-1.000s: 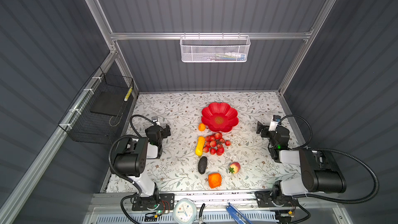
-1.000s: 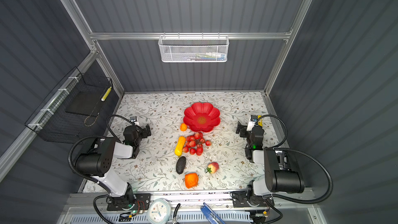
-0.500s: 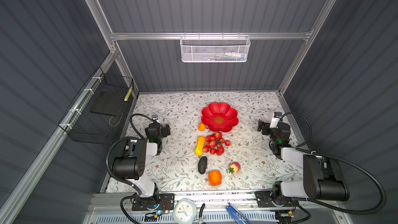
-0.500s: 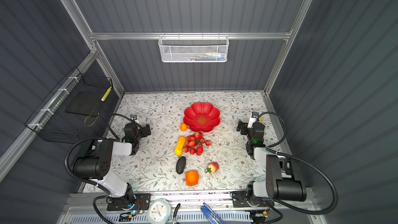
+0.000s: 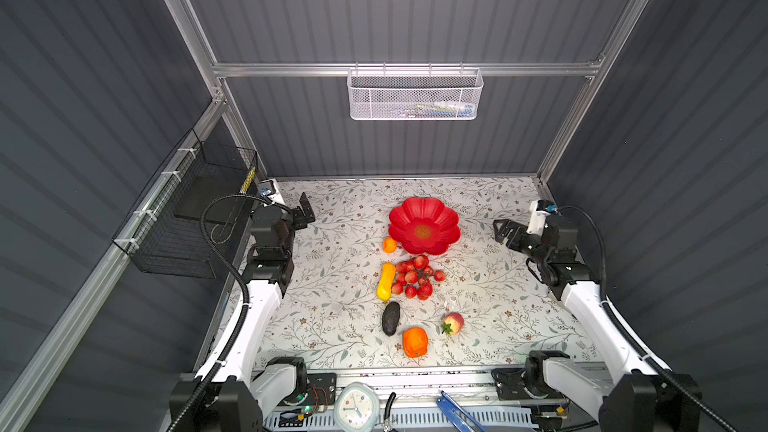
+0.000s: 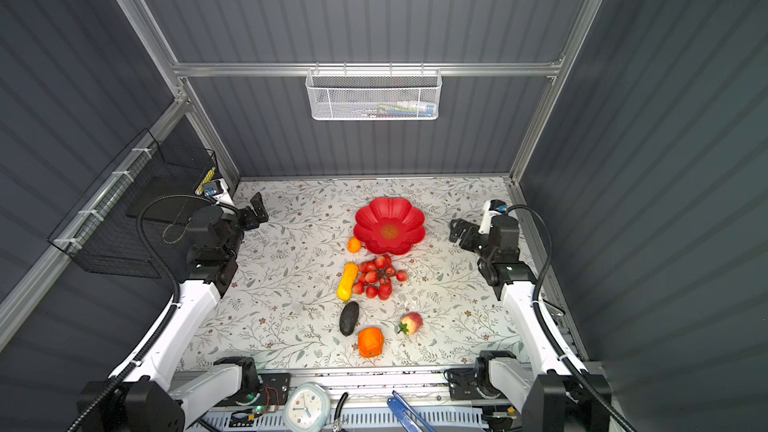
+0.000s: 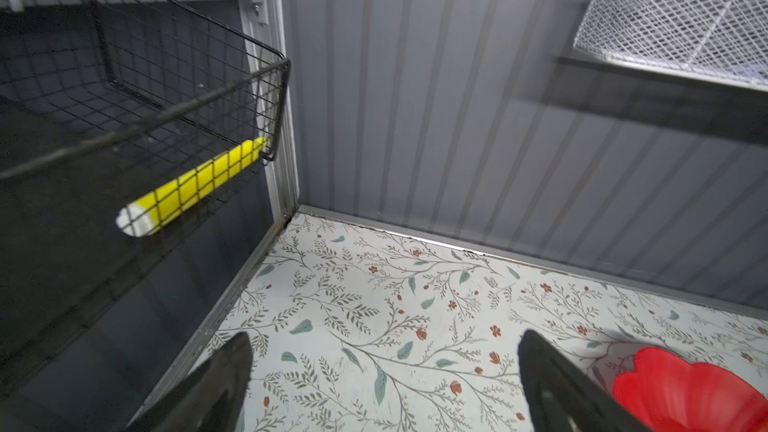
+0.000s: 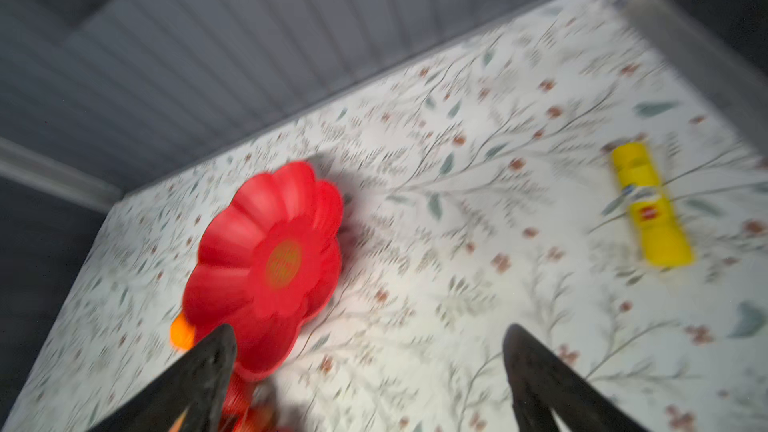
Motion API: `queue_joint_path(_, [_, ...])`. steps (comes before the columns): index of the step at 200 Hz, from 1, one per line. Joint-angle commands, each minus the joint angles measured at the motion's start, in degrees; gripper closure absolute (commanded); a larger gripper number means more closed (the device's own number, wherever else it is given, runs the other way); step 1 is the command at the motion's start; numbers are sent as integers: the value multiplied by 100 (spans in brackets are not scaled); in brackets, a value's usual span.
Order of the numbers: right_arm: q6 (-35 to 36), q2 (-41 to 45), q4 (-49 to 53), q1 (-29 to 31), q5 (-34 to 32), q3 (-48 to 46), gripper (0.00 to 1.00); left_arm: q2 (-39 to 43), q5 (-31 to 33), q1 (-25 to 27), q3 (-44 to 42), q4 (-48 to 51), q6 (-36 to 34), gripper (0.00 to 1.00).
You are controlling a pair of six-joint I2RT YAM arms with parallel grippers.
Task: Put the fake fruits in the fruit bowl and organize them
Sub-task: 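Reach the right gripper down to the single strawberry near the robot, then grasp the strawberry with the right gripper and drop it into the red bowl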
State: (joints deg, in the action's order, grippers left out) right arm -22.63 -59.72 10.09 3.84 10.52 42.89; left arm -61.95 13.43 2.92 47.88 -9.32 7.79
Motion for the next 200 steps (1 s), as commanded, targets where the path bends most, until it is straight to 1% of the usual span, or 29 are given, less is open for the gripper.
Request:
queue_joint_path(1, [-321, 151, 2343, 927, -264, 199, 2, -166, -101, -11, -9, 537, 117, 0])
queue_joint_path(9, [-526, 207, 2610, 1331, -405, 125, 2, -220, -224, -12, 17, 545, 133, 0])
queue_joint_path(23, [-905, 290, 2842, 2018, -353, -96, 2, -287, -276, -11, 161, 742, 132, 0])
queue_joint_path(52, [-1443, 314, 2800, 3341, -479, -568, 1, -216, -296, -11, 124, 739, 133, 0])
queue_joint_path(67, [-1642, 271, 2665, 3863, -453, -800, 1, -119, -397, -13, 21, 669, 143, 0])
queue_joint_path(79, [-1813, 238, 2621, 4175, -592, -930, 1, -81, -450, -11, -15, 625, 145, 0])
queue_joint_path(91, [-1914, 167, 2601, 4320, -703, -1003, 1, -54, -483, -12, -20, 627, 165, 0])
queue_joint_path(118, [-1878, -201, 2451, 4395, -911, -937, 1, -74, -533, -15, -4, 633, 163, 0])
queue_joint_path(164, [-1988, -957, 2015, 4647, -969, -853, 2, -81, -519, -12, 1, 650, 154, 0])
queue_joint_path(173, [-2020, -1065, 1960, 4690, -997, -837, 5, -99, -517, -18, 7, 660, 168, 0])
queue_joint_path(184, [-2102, -1177, 1937, 4729, -1061, -822, 12, -115, -517, -17, 2, 666, 174, 0])
queue_joint_path(200, [-2159, -1289, 1875, 4770, -1052, -840, 18, -131, -506, -12, 17, 664, 172, 0])
